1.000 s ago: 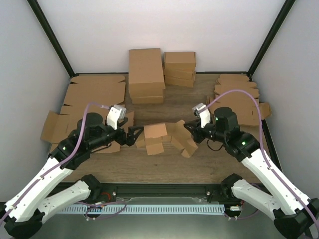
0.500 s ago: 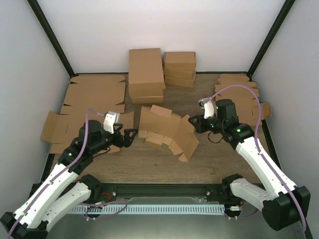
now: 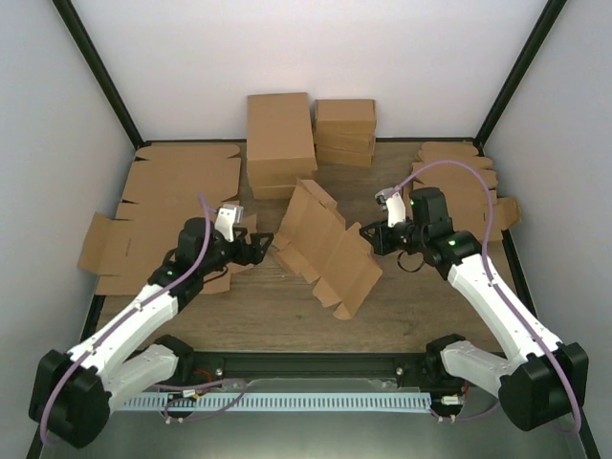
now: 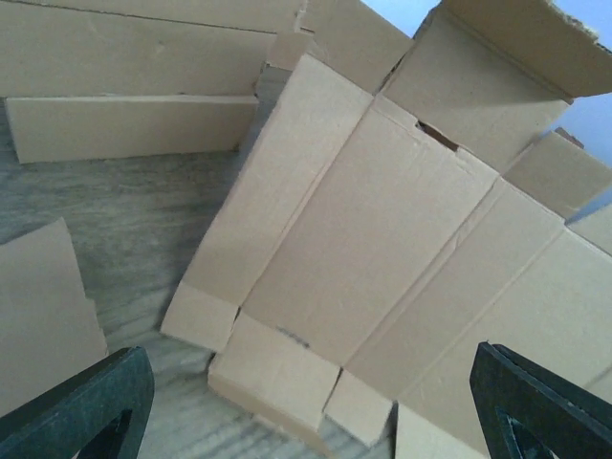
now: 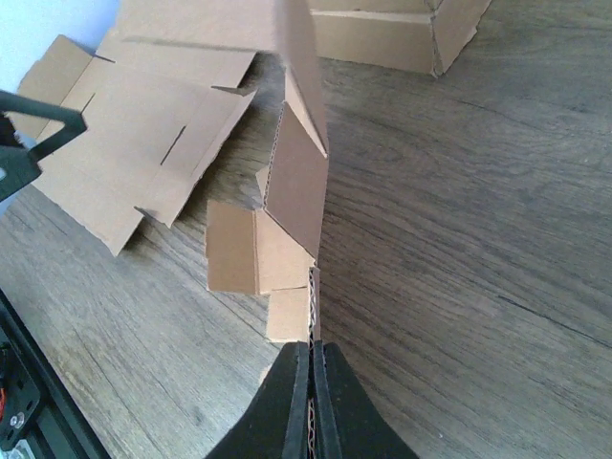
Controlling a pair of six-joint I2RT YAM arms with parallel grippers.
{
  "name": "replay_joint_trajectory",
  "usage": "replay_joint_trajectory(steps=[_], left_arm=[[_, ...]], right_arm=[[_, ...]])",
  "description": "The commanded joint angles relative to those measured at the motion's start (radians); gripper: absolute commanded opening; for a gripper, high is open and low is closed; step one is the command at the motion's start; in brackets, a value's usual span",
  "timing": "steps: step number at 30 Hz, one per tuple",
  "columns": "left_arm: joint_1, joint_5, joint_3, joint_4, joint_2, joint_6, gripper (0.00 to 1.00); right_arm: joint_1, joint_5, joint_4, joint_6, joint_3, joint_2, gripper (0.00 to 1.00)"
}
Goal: Fold the paper box
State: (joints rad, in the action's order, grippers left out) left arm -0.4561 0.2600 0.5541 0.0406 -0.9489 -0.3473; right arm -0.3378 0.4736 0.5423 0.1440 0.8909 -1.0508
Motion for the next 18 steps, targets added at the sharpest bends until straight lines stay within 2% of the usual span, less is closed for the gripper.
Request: replay_joint_trajectory(steps=[1, 5, 8, 18], left_arm=[[0.041, 0.058, 0.011, -0.232, -0.101, 0.039, 0.94], [0.129, 0.239, 0.068, -0.316, -0.252, 0.087, 0.94], [0.148, 0.331, 0.116, -0.345, -0.343, 0.162, 0.94], [0.162, 0.473, 0.289, -0.326, -0.614, 0.277, 1.0]], right_arm=[[0.011, 0.045, -0.013, -0.034, 0.053, -0.019, 0.01], [0.01, 0.097, -0.027, -0.066, 0.053, -0.014, 0.01], [0.011, 0.126, -0.022, -0.094, 0.052, -0.009, 0.01], [0.011, 0.162, 0.001, -0.124, 0.042, -0.013, 0.01]])
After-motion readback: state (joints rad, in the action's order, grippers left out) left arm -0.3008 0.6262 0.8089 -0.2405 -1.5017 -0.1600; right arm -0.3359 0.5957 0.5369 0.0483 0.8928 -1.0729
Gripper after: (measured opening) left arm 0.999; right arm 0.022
